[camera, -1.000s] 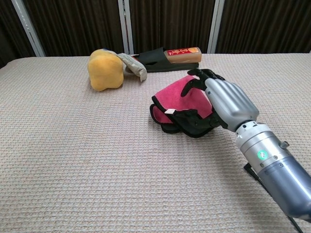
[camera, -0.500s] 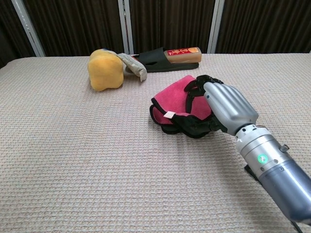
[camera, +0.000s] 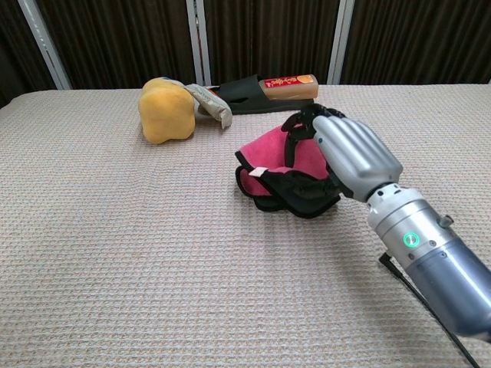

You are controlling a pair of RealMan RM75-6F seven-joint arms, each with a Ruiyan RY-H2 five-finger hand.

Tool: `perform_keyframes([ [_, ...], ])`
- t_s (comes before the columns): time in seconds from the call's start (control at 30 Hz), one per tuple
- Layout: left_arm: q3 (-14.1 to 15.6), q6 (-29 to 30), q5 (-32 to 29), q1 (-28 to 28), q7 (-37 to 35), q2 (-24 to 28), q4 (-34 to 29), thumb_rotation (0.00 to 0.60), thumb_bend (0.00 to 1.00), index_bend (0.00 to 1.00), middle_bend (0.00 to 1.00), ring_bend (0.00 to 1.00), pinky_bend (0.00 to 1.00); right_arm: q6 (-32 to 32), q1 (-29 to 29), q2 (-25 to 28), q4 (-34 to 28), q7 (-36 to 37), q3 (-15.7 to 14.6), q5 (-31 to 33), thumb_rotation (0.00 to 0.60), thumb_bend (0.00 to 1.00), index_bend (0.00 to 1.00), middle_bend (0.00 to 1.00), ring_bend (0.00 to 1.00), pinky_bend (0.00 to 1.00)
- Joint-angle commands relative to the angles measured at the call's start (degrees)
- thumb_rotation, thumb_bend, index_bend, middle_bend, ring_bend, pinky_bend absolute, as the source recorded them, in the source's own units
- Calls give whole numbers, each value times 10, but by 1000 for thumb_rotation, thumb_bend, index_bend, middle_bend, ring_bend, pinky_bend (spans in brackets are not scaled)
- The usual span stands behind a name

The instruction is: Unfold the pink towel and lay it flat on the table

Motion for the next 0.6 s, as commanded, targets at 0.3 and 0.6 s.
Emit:
perform_keyframes([
  [0.3,0,-16,-9,-6,7,-7,-1,600,28,0,0,0,0,-19,43,96,-102,-78,63,6,600,620,663,269,107,112],
  [0.6,3,-30,-9,-13,14,-9,-21,600,29,0,0,0,0,-79,67,192,-194,-134,116,51,600,623,663,271,107,112],
])
